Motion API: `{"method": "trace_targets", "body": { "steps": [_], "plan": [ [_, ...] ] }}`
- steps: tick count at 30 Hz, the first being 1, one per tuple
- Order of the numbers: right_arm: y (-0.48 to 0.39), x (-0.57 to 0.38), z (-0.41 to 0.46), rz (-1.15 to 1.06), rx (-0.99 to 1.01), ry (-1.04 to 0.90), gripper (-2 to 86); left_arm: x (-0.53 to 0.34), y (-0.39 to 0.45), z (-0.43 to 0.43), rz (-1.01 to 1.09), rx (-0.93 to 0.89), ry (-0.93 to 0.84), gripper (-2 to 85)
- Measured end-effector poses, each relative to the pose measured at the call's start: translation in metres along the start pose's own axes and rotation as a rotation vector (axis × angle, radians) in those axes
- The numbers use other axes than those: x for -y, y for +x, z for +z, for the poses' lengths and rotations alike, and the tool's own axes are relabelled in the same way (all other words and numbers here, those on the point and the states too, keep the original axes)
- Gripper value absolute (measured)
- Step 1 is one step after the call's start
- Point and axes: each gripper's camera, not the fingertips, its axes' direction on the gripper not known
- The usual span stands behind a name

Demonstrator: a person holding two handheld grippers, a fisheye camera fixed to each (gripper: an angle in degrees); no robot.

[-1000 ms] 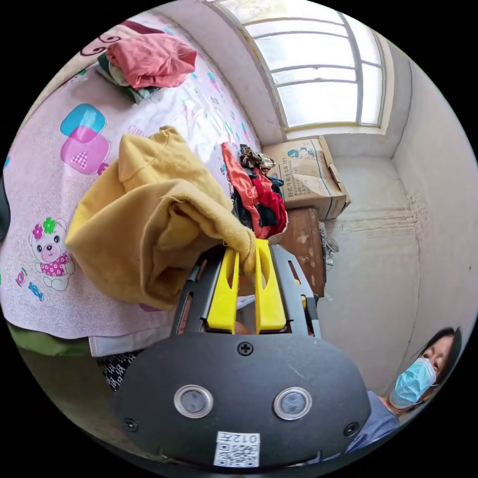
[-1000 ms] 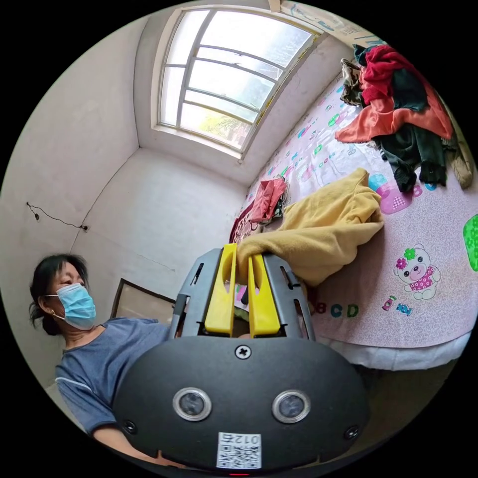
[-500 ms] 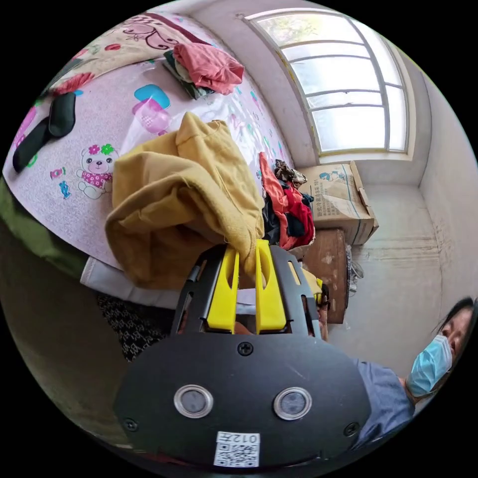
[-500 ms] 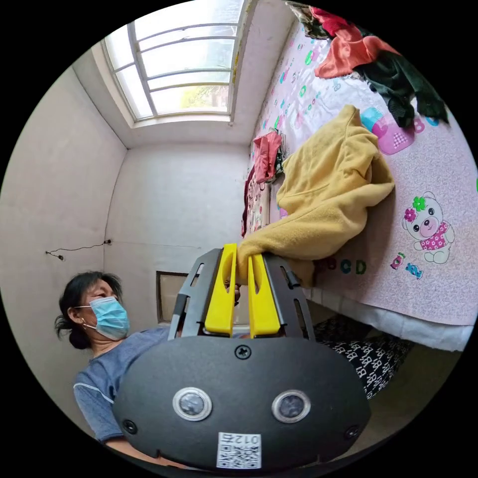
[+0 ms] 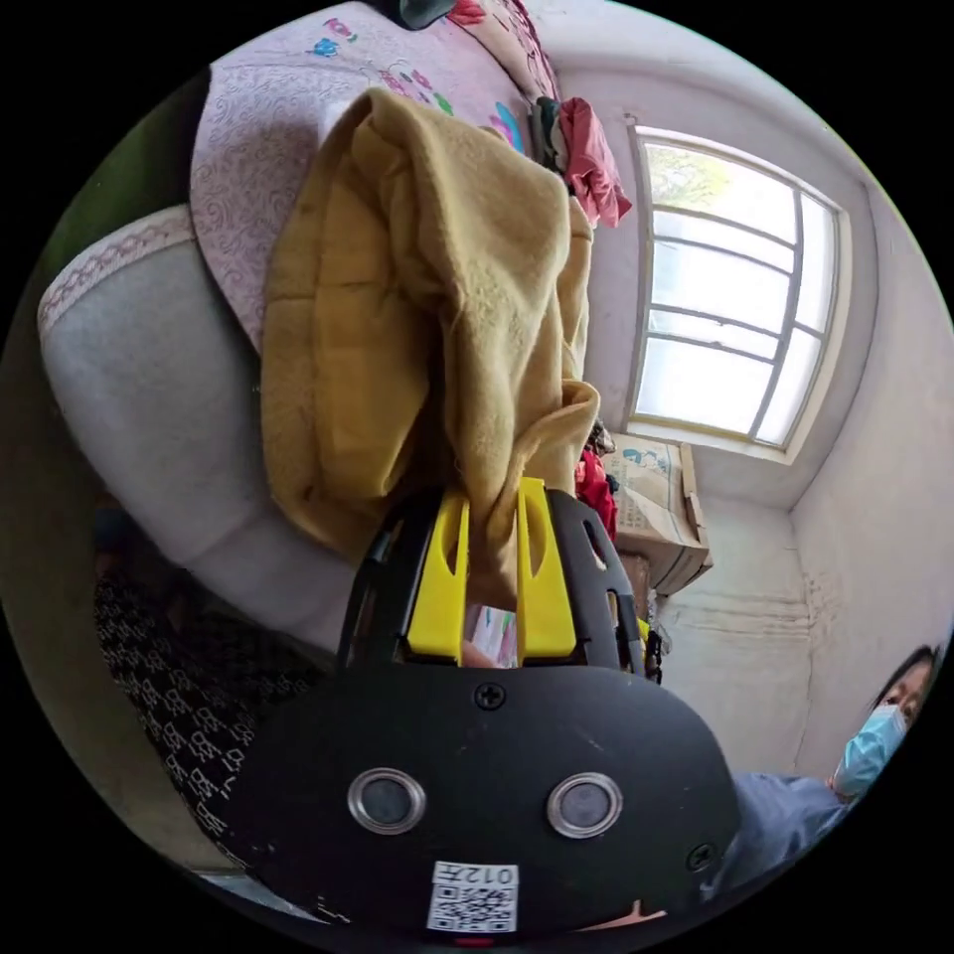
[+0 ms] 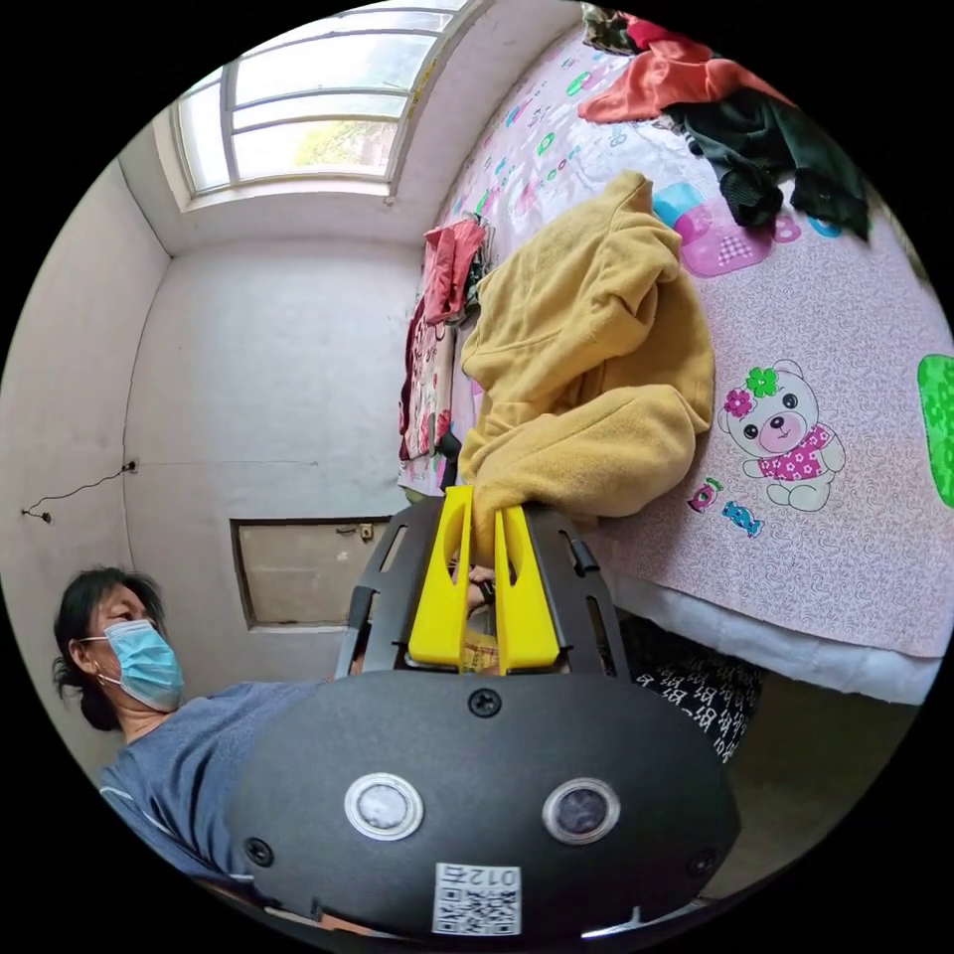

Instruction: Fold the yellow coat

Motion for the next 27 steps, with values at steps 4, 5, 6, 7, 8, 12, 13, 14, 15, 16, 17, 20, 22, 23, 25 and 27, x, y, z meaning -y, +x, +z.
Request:
{"method": "trace_targets", "body": {
  "steps": [4, 5, 6, 7, 8, 12, 13, 14, 15, 16, 17, 20, 22, 23, 25, 27],
  "plan": [
    [-0.008, 0.001, 0.003, -0.019, -0.020, 0.013, 0.1, -0.042, -0.003, -0.034, 0.121, 0.023, -0.060, 12.2],
    [-0.010, 0.001, 0.004, -0.022, -0.023, 0.015, 0.1, -0.056, -0.004, -0.050, 0.155, 0.086, -0.053, 11.9],
    [-0.011, 0.002, 0.005, -0.024, -0.023, 0.015, 0.1, -0.062, -0.005, -0.059, 0.169, 0.127, -0.036, 11.4],
    [-0.013, 0.001, 0.006, -0.028, -0.027, 0.019, 0.1, -0.074, -0.008, -0.078, 0.175, 0.213, 0.030, 10.3],
    [-0.014, 0.000, 0.009, -0.032, -0.029, 0.015, 0.1, -0.080, -0.013, -0.094, 0.151, 0.273, 0.114, 8.7],
    [-0.017, -0.003, 0.018, -0.033, -0.039, 0.012, 0.2, -0.070, -0.023, -0.103, 0.154, 0.264, 0.197, 7.4],
    [-0.017, -0.005, 0.020, -0.028, -0.039, 0.017, 0.2, -0.064, -0.022, -0.096, 0.179, 0.303, 0.175, 7.6],
    [-0.018, -0.007, 0.021, -0.024, -0.035, 0.022, 0.2, -0.060, -0.022, -0.089, 0.194, 0.348, 0.140, 8.0],
    [-0.019, -0.008, 0.022, -0.025, -0.034, 0.022, 0.2, -0.058, -0.023, -0.085, 0.197, 0.357, 0.121, 8.1],
    [-0.021, -0.011, 0.024, -0.025, -0.037, 0.024, 0.1, -0.057, -0.026, -0.080, 0.206, 0.360, 0.094, 8.3],
    [-0.022, -0.014, 0.026, -0.024, -0.040, 0.026, 0.1, -0.058, -0.028, -0.076, 0.211, 0.369, 0.080, 8.3],
    [-0.024, -0.025, 0.030, -0.014, -0.035, 0.035, 0.1, -0.064, -0.033, -0.073, 0.224, 0.374, 0.064, 7.9],
    [-0.024, -0.032, 0.033, -0.006, -0.032, 0.040, 0.1, -0.068, -0.035, -0.071, 0.233, 0.359, 0.054, 7.2],
    [-0.024, -0.037, 0.035, -0.001, -0.030, 0.045, 0.1, -0.070, -0.037, -0.071, 0.238, 0.343, 0.052, 6.6],
    [-0.024, -0.043, 0.038, 0.007, -0.025, 0.049, 0.1, -0.073, -0.040, -0.070, 0.240, 0.318, 0.055, 5.6],
    [-0.025, -0.049, 0.042, 0.013, -0.021, 0.053, 0.1, -0.074, -0.045, -0.068, 0.233, 0.312, 0.049, 4.7]
  ]
}}
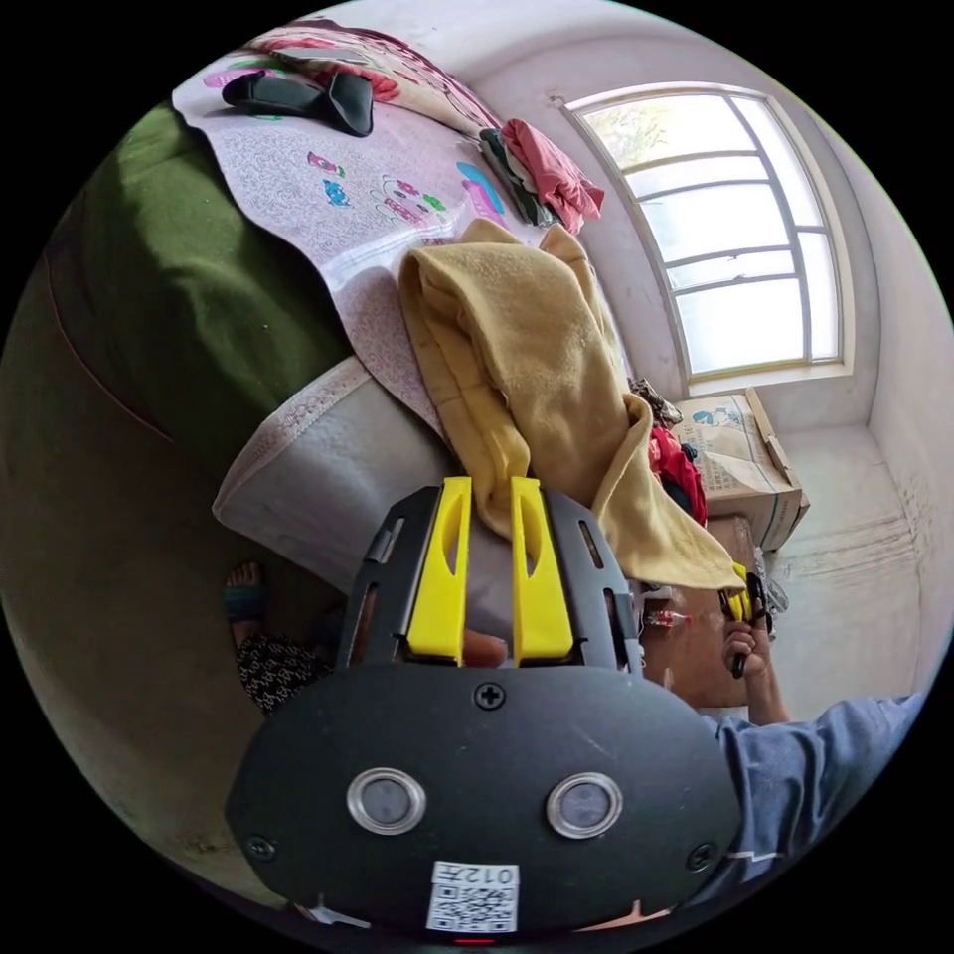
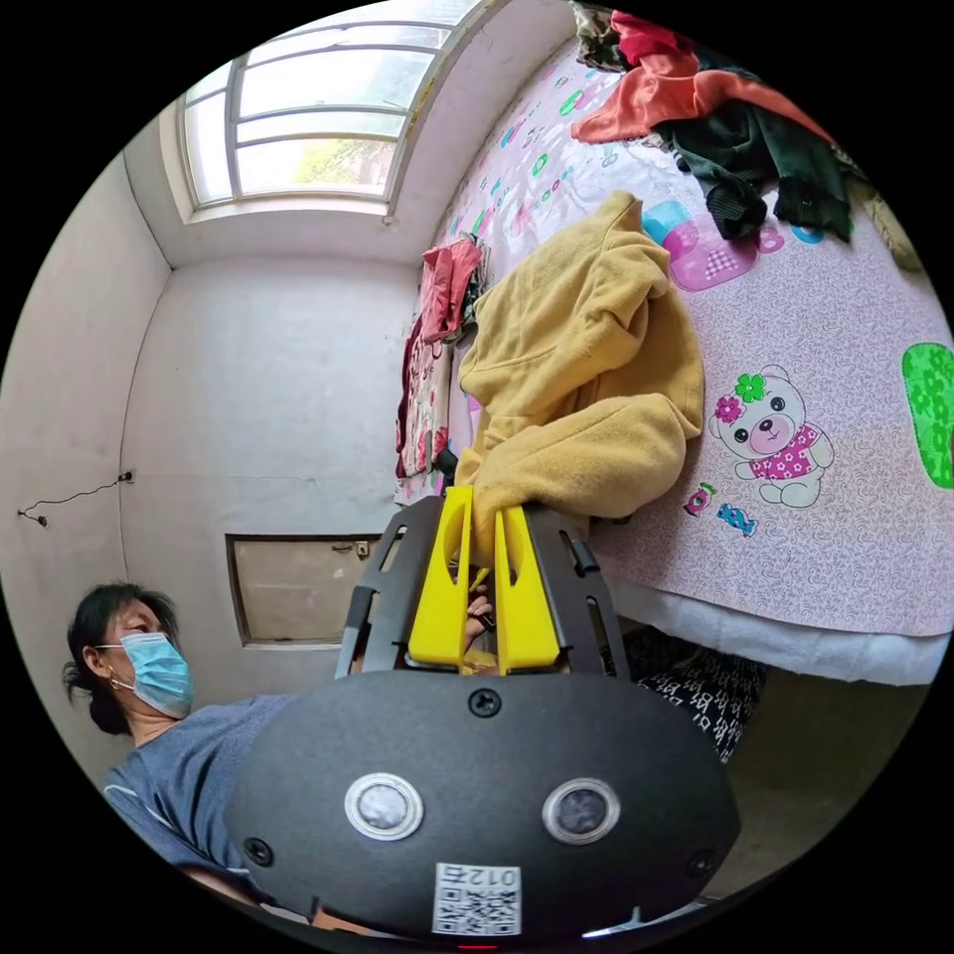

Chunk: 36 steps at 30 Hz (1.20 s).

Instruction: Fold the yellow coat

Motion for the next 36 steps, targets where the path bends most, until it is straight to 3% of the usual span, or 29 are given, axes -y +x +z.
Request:
{"method": "trace_targets", "body": {
  "steps": [9, 13, 18, 23, 28, 31, 36],
  "plan": [
    [-0.027, -0.031, 0.021, 0.001, -0.072, -0.044, 0.2, -0.022, -0.001, -0.025, -0.021, 0.015, 0.058, 0.7],
    [-0.017, -0.081, 0.047, 0.198, -0.102, -0.182, 0.5, -0.040, 0.006, -0.093, -0.043, 0.011, 0.133, 0.1],
    [0.050, -0.147, 0.098, 0.401, -0.243, -0.277, 1.1, -0.042, -0.007, -0.104, -0.022, 0.128, 0.013, -0.1],
    [0.068, -0.183, 0.160, 0.218, -0.473, -0.292, 1.8, -0.055, -0.091, -0.068, -0.211, 0.082, -0.003, 0.1],
    [0.052, -0.202, 0.183, 0.082, -0.619, -0.308, 3.4, -0.095, -0.121, -0.085, -0.284, 0.096, 0.085, 0.5],
    [0.040, -0.213, 0.192, 0.048, -0.645, -0.323, 4.8, -0.123, -0.105, -0.107, -0.162, 0.050, 0.173, 1.0],
    [0.029, -0.222, 0.205, 0.041, -0.648, -0.353, 4.9, -0.124, -0.045, -0.084, 0.179, 0.036, 0.073, 4.1]
  ]
}}
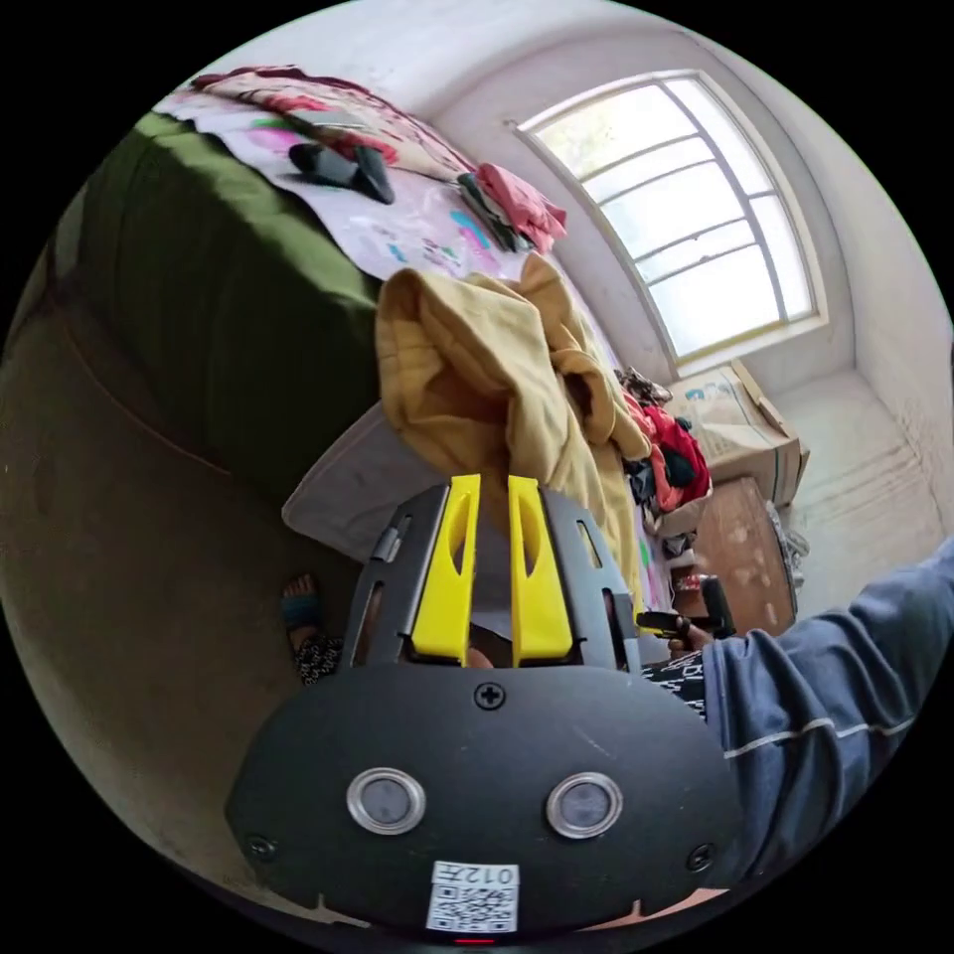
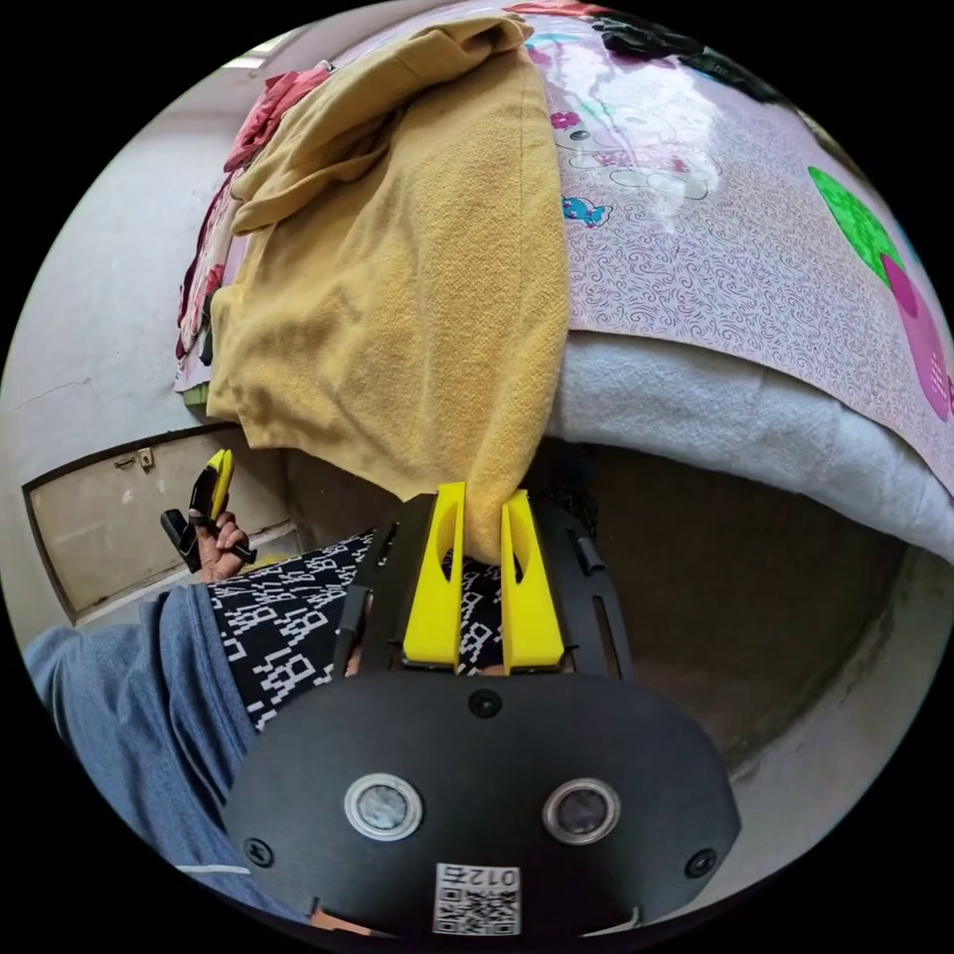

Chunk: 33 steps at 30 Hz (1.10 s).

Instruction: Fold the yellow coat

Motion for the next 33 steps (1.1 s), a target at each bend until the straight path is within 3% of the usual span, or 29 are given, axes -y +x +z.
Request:
{"method": "trace_targets", "body": {
  "steps": [7, 12, 16, 18, 23, 27, 29, 33],
  "plan": [
    [-0.027, -0.007, 0.007, -0.078, -0.044, -0.041, 2.4, 0.035, 0.014, 0.029, 0.125, 0.001, 0.006, 7.7],
    [-0.029, -0.015, 0.009, -0.098, -0.011, -0.048, 1.1, 0.037, 0.015, 0.037, 0.111, -0.071, -0.058, 3.8],
    [-0.026, -0.023, 0.003, -0.113, 0.040, -0.053, 0.8, 0.019, 0.022, 0.014, -0.207, -0.272, 0.006, 1.8],
    [-0.024, -0.025, 0.000, -0.116, 0.056, -0.052, 0.7, 0.009, 0.031, 0.009, -0.330, -0.271, 0.010, 1.5],
    [-0.021, -0.026, 0.007, -0.138, 0.048, -0.079, 0.3, -0.016, 0.002, 0.042, -0.432, -0.009, 0.029, 1.6],
    [-0.024, -0.024, 0.009, -0.180, 0.026, -0.102, 0.3, -0.048, -0.047, 0.055, -0.594, 0.026, 0.052, 2.8],
    [-0.024, -0.024, 0.011, -0.208, 0.011, -0.118, 0.3, -0.062, -0.041, 0.047, -0.506, -0.074, 0.131, 6.5],
    [-0.013, -0.020, 0.015, -0.197, 0.018, -0.141, 0.2, -0.063, -0.017, 0.059, -0.339, -0.165, 0.077, 16.6]
  ]
}}
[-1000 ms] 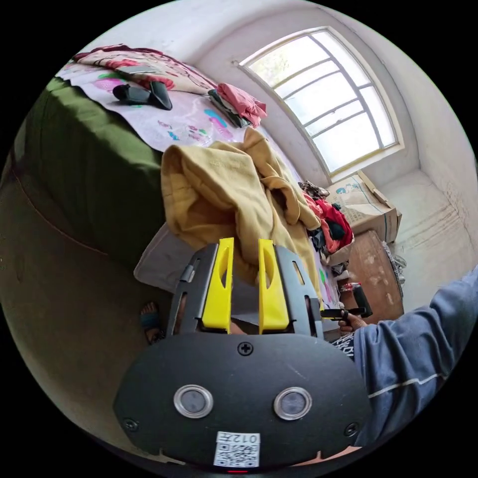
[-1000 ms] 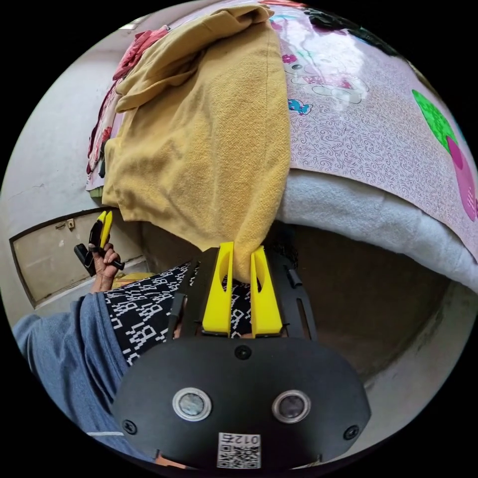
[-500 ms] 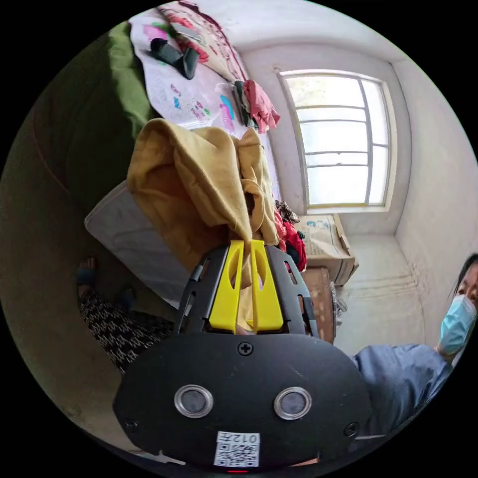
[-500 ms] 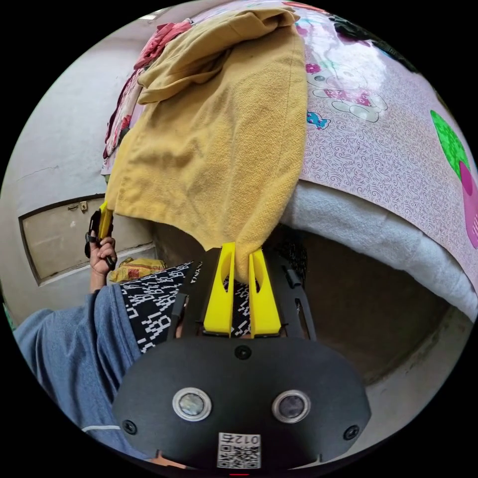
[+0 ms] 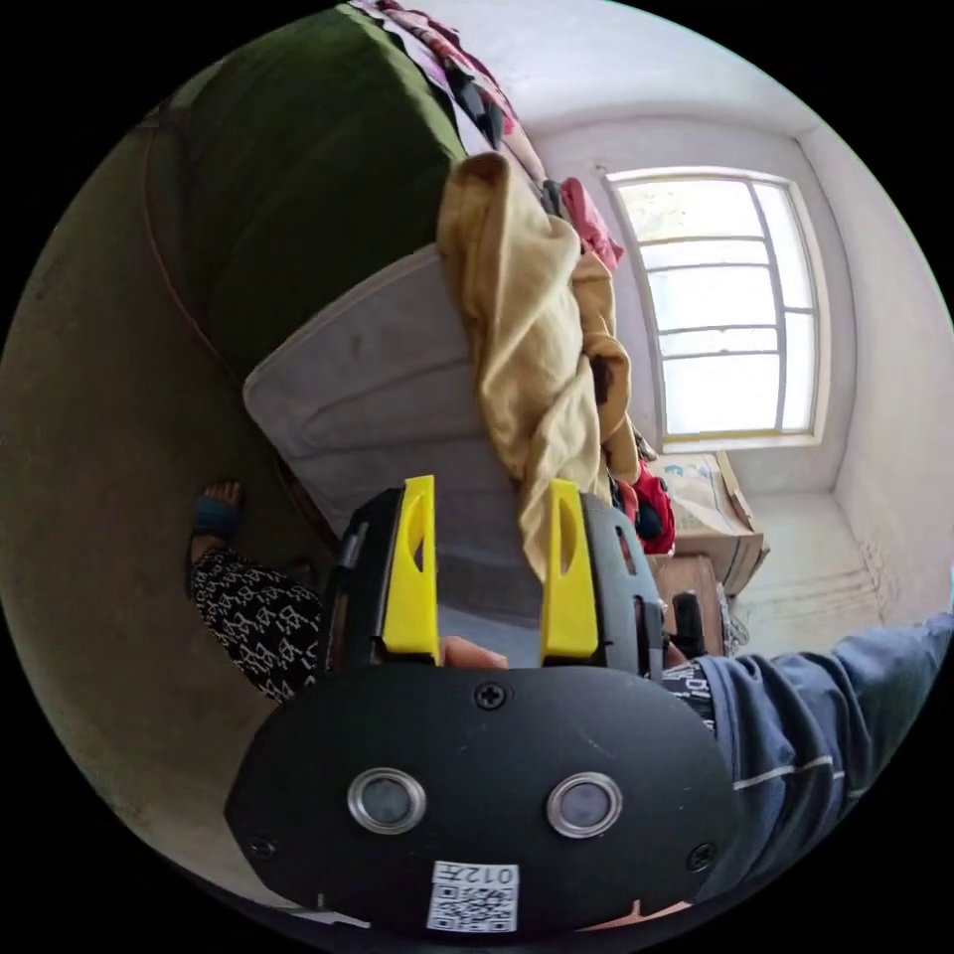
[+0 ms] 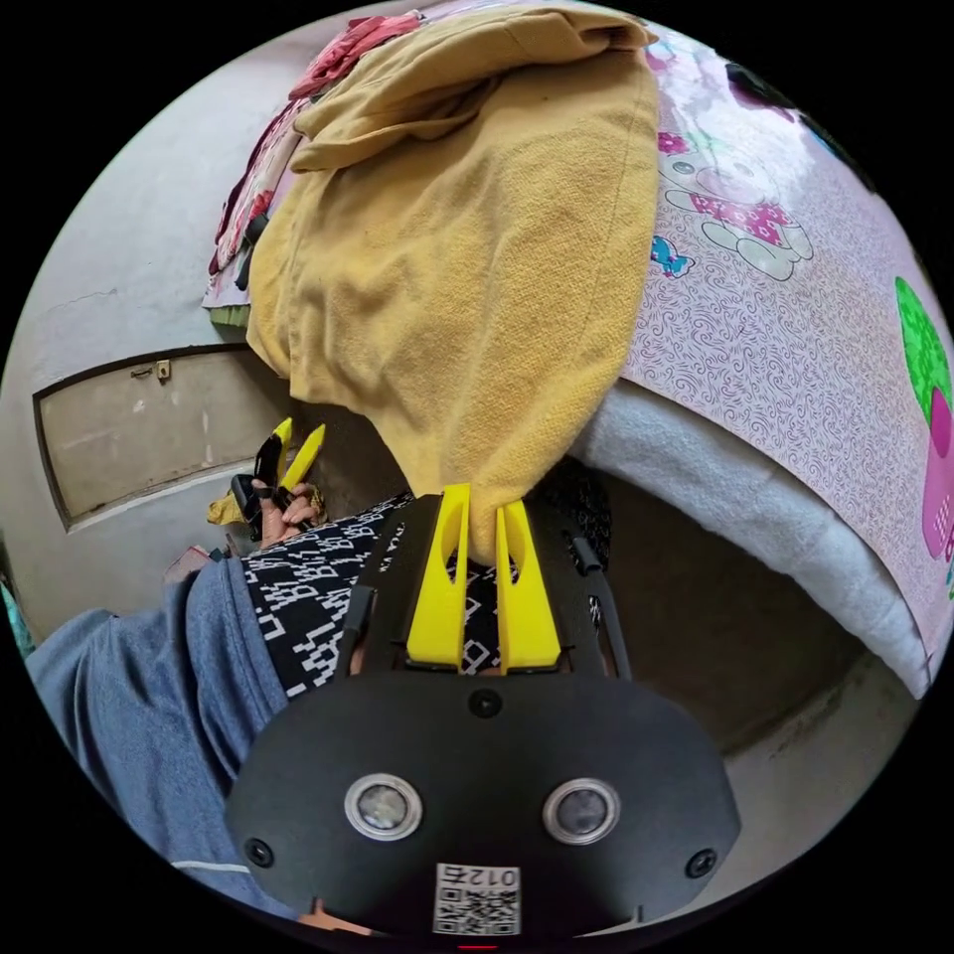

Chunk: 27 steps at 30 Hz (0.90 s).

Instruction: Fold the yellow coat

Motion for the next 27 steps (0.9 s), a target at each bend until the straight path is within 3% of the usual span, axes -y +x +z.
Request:
{"method": "trace_targets", "body": {
  "steps": [4, 10, 13, 17, 27],
  "plan": [
    [0.006, 0.002, 0.001, -0.026, -0.024, -0.024, 0.3, 0.008, -0.011, 0.036, -0.048, -0.135, -0.034, 22.7],
    [0.021, 0.004, 0.002, -0.041, -0.052, -0.048, 0.3, 0.045, -0.022, 0.064, -0.093, -0.252, 0.053, 22.7],
    [0.032, 0.004, 0.001, -0.048, -0.060, -0.052, 0.3, 0.063, -0.023, 0.073, -0.092, -0.290, 0.053, 20.0],
    [0.055, 0.003, 0.000, -0.046, -0.058, -0.052, 0.3, 0.084, -0.009, 0.080, -0.034, -0.381, 0.070, 10.0],
    [0.116, -0.004, -0.029, -0.067, 0.061, 0.017, 0.4, 0.123, 0.069, 0.072, 0.107, -0.378, 0.080, 6.3]
  ]
}}
